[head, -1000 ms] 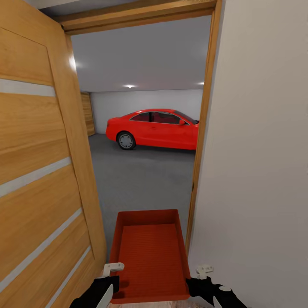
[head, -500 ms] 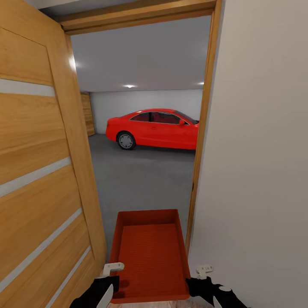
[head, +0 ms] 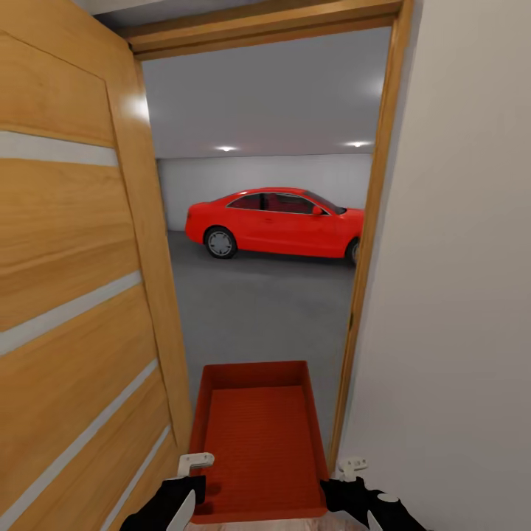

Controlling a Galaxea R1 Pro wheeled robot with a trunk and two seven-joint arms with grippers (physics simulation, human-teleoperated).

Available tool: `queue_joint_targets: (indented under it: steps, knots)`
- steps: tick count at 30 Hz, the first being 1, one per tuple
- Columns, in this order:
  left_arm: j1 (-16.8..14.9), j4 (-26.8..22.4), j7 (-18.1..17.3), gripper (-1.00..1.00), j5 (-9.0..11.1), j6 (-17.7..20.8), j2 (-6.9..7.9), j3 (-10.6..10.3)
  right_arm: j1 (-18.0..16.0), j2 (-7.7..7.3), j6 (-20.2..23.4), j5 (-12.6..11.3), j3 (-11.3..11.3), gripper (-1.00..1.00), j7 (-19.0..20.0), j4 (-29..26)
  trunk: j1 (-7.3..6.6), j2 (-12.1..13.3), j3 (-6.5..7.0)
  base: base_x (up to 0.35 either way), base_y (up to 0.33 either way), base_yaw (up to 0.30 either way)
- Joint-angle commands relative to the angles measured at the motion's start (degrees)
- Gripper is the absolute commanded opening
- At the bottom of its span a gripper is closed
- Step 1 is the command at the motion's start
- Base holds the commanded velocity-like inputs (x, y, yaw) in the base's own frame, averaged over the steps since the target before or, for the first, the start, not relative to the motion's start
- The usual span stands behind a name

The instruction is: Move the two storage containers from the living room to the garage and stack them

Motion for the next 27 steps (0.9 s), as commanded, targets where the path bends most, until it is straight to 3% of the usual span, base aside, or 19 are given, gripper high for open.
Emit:
queue_joint_targets:
  steps: [1, 15, 27]
  knots:
    - [-0.04, -0.23, 0.50, -1.00, -1.31, -4.85, 0.54, 2.23, 0.05, -0.05, 0.40, -0.32, 0.32, -1.00, 1.77, -0.03, 0.02, -0.05, -0.02, 0.000, 0.269, 0.000]
    - [-0.04, -0.27, 0.50, -1.00, -1.31, -4.86, 0.59, 2.23, 0.05, -0.05, 0.32, -0.32, 0.30, -1.00, 1.70, -0.01, 0.02, -0.05, -0.02, 0.000, 0.268, 0.000]
    - [-0.04, -0.26, 0.50, -1.00, -1.31, -4.78, 0.58, 2.23, 0.05, -0.05, 0.31, -0.32, 0.28, -1.00, 1.69, -0.04, 0.02, -0.05, -0.02, 0.000, 0.029, 0.000]
